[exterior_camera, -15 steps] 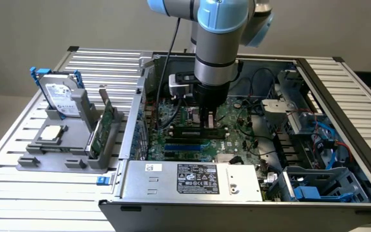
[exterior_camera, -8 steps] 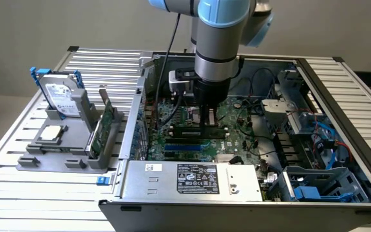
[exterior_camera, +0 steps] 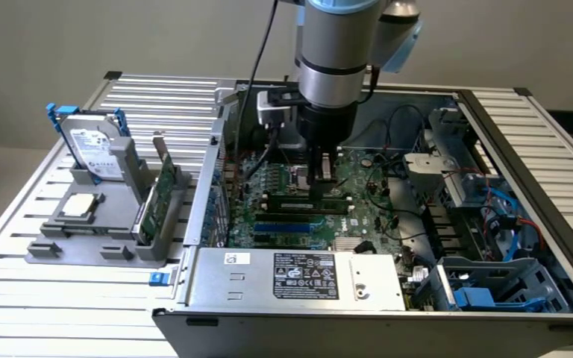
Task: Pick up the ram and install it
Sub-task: 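Insert the ram into the slot, then press down the ram until it locks into place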
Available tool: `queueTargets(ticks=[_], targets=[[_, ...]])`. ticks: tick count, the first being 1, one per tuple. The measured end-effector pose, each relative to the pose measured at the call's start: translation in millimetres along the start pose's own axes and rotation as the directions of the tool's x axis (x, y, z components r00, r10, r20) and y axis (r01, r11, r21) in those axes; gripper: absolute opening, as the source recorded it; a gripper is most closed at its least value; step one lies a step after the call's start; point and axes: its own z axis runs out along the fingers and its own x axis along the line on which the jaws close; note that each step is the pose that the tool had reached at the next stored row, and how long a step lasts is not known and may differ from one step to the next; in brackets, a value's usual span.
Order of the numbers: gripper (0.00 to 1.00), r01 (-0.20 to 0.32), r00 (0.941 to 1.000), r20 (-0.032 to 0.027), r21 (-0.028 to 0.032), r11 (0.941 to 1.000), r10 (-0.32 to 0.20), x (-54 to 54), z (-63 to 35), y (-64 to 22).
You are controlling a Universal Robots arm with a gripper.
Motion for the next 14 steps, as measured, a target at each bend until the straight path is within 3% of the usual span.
queueTargets(ticks=[2, 4, 5, 8, 14], targets=[[0.38, -0.001, 1.0, 0.0005, -0.0011, 1.0, 0.001, -0.1, -1.4, 1.7], [0.25, -0.003, 1.0, 0.0013, -0.0026, 1.0, 0.003, -0.1, -2.5, 3.6], [0.25, -0.004, 1.0, 0.002, -0.0033, 1.0, 0.004, -0.1, -2.9, 4.7], [0.11, -0.008, 1.0, 0.0029, -0.0043, 1.0, 0.008, -0.3, -3.4, 7.7], [0.11, -0.008, 1.0, 0.0029, -0.0044, 1.0, 0.008, -0.2, -3.4, 7.7]])
